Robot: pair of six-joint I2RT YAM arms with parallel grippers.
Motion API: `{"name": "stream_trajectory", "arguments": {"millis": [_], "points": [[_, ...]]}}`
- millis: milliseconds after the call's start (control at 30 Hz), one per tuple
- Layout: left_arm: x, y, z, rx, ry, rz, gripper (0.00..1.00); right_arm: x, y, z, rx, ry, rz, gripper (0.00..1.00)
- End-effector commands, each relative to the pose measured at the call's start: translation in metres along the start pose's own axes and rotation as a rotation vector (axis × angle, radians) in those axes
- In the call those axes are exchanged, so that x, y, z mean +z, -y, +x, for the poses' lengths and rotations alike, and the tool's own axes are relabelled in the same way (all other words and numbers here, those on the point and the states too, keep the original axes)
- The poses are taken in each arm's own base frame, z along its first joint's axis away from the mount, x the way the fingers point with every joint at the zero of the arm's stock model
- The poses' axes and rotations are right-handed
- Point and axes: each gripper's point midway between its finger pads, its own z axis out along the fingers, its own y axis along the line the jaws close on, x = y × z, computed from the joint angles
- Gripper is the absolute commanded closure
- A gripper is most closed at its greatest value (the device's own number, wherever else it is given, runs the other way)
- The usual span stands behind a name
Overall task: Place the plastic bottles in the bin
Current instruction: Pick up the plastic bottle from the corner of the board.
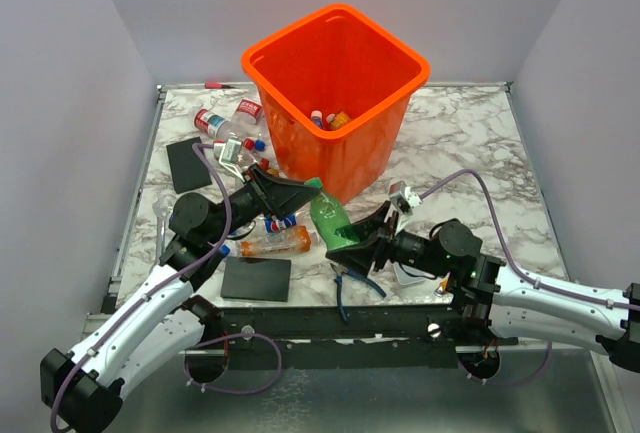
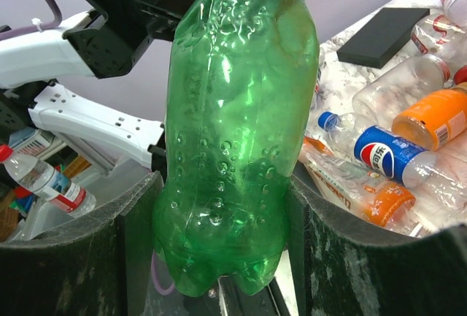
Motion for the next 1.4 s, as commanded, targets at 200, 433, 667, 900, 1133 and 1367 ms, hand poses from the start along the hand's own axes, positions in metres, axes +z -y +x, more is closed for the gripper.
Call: {"name": "stream_trajectory", "arguments": {"millis": [200,433,667,900,1133,1367], "points": [[0.000,0.031,-0.002,0.021,-0.012,0.103,0.44,0.007,-0.008,0.007,0.004,-0.025,-0.042,0.99],[-0.001,0.037,0.006,0.069,-0.045,0.135,0.76,0.010,-0.007,0.007,0.006,-0.019,-0.040,0.99],[-0.002,0.046,0.004,0.145,-0.027,0.162,1.00,0.016,-0.006,0.013,0.047,-0.084,-0.013,0.61],[-0.007,0.072,-0.056,0.479,0.171,0.068,1.00,0.006,-0.013,-0.002,0.110,-0.173,0.057,0.00],[-0.021,0.101,-0.127,0.786,0.417,-0.052,1.00,-0.025,-0.038,-0.010,0.087,-0.222,-0.039,0.00],[-0.003,0.158,-0.195,1.040,0.620,-0.047,1.00,-0.044,-0.012,0.003,0.069,-0.183,0.068,0.00]]}}
